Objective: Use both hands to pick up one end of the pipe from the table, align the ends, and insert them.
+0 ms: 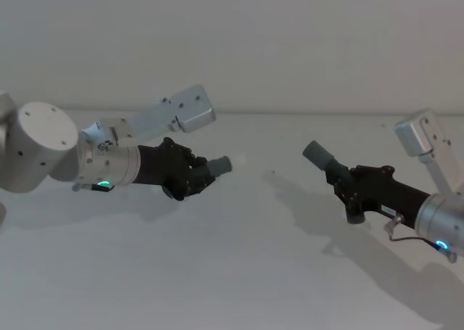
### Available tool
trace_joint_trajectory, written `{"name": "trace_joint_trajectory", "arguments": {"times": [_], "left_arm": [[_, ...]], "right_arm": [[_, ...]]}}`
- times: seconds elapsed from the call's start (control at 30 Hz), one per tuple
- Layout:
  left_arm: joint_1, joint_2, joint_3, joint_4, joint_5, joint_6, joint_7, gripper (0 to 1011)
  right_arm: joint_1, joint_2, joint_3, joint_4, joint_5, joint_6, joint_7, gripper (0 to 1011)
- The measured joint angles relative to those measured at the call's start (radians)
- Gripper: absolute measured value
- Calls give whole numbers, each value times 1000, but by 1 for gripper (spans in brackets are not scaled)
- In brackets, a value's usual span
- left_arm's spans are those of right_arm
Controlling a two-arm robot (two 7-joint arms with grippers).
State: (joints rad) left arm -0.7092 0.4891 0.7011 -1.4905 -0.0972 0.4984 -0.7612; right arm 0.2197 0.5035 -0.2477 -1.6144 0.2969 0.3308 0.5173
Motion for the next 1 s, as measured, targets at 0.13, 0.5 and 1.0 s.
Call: {"name": "trace_joint_trajectory", "arguments": {"times": [0.13,0.5,1.0], "left_arm": [[-17,18,12,6,-18,-19,-61,338],[-66,57,49,30,-63,-67,-234,338],[-116,81,94,51,-88,-100,-359,338]], "right_arm": [[0,34,-8,10,4,-58,56,164],[-2,111,-31,45,16,-237,210,166],[8,190,-72,88,44,-448,418,164]]}}
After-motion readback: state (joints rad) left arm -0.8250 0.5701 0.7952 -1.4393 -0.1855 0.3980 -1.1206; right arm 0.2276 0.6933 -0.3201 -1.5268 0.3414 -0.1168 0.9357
